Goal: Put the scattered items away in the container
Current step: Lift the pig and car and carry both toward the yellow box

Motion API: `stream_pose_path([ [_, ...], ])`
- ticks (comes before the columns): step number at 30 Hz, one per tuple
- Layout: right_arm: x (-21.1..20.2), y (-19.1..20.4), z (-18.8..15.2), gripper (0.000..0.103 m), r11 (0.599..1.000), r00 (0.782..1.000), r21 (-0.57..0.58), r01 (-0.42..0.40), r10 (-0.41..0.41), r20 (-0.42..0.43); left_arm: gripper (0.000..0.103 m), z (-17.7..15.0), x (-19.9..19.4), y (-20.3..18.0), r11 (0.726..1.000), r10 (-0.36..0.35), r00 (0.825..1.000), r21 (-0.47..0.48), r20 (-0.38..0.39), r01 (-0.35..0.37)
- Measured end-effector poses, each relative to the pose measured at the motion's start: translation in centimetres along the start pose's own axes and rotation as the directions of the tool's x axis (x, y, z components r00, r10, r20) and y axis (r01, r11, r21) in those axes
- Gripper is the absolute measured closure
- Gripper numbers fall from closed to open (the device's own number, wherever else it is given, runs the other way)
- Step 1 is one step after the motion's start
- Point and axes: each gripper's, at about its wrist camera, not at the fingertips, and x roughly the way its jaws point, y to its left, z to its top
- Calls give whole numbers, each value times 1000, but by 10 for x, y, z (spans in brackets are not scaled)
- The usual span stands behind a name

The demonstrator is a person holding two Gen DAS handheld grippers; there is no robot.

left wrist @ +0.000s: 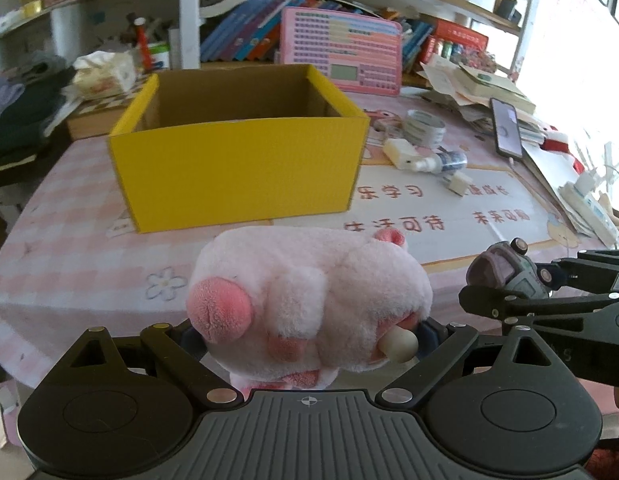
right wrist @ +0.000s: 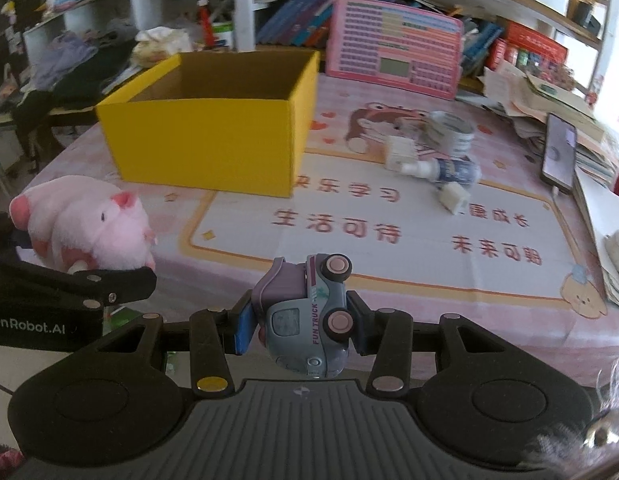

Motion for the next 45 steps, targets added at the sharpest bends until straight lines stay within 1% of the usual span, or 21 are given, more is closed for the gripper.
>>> stream_pose_path([
  [13, 5, 33, 8, 60, 997, 999, -60, -43, 43, -4, 7, -6, -13, 24, 999, 37, 999, -29, 10, -37],
  [19, 4, 40, 10, 60, 995, 999, -80, -54, 53, -7, 7, -7, -13, 30, 999, 35, 999, -36, 2, -35],
  [30, 6, 53, 13, 60, 994, 998, -96, -57, 57, -2, 7, -9, -16, 40, 998, 33, 999, -45, 10, -32],
  [45, 12, 78, 21, 60, 985, 996, -144, -91, 93, 5, 7, -11, -25, 65, 994, 57, 998, -90, 26, -55],
])
